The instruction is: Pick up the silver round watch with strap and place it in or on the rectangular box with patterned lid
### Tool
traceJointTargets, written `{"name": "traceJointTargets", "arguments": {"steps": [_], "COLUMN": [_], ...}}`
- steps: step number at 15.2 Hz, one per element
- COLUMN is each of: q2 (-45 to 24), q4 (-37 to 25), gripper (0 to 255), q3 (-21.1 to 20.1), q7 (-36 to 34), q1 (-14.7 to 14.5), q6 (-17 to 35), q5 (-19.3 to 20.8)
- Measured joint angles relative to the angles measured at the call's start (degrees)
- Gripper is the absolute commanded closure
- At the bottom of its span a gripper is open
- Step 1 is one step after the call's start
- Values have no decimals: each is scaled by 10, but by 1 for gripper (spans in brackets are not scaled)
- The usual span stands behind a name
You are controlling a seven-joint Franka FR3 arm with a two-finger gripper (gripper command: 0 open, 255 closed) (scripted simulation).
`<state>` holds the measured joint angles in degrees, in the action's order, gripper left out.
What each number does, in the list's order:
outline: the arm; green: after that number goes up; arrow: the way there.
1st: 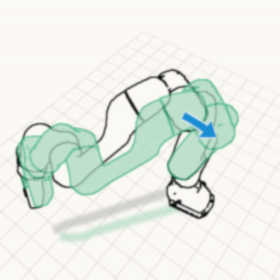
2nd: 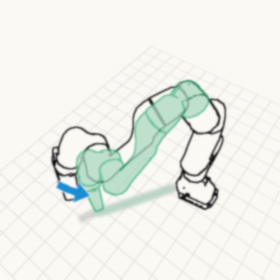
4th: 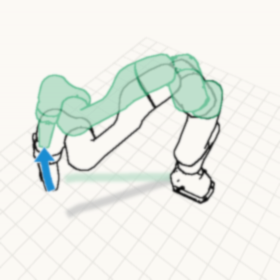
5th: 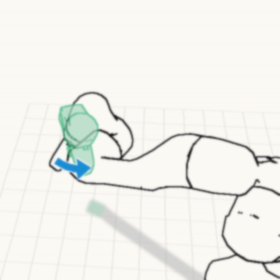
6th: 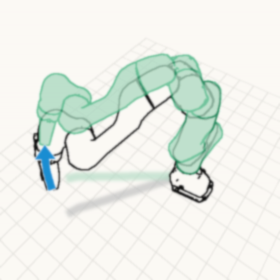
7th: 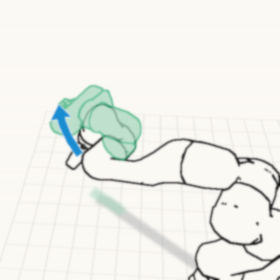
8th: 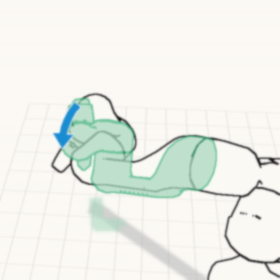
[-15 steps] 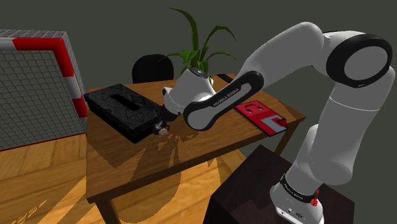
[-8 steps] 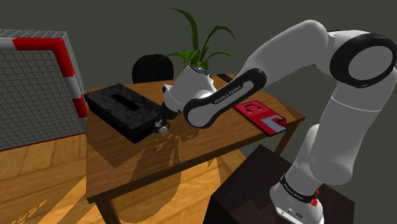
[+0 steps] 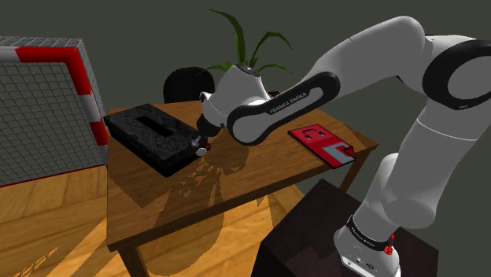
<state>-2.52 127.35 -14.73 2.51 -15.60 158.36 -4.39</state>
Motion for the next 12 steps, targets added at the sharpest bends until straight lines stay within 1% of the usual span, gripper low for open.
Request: {"name": "traceJointTargets", "arguments": {"steps": [12], "q2": [43], "q4": [-48], "gripper": [255], "q3": [1], "q7": [4], "q1": [2], "q6": [-91], "q5": [-10]}}
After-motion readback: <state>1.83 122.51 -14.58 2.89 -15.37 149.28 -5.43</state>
